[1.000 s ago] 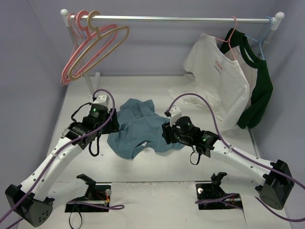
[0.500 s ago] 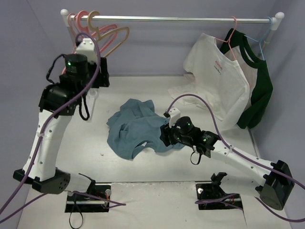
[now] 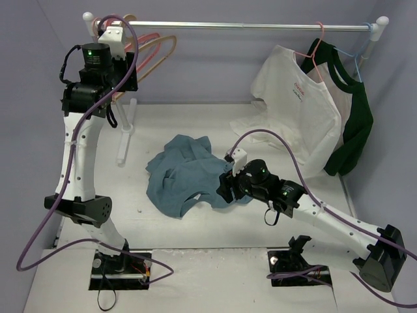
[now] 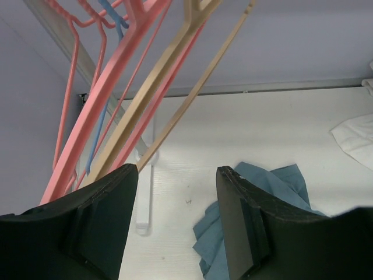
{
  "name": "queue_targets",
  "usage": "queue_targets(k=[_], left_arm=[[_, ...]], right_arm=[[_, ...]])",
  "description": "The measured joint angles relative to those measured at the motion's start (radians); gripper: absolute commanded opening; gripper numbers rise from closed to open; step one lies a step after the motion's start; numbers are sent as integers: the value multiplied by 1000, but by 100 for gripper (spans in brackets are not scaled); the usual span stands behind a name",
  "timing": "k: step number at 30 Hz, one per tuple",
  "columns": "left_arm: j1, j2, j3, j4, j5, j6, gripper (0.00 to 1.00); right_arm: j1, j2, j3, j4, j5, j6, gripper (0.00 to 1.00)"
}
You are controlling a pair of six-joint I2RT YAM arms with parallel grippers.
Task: Place the t-shirt on the hanger
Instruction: Pick up the hanger from the clothesline.
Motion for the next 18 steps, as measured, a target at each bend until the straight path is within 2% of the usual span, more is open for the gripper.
queue_targets(k=[18], left_arm=[[81, 48, 8, 116, 35, 38, 55]], right_arm=[[0, 13, -8, -4, -24, -12, 59]])
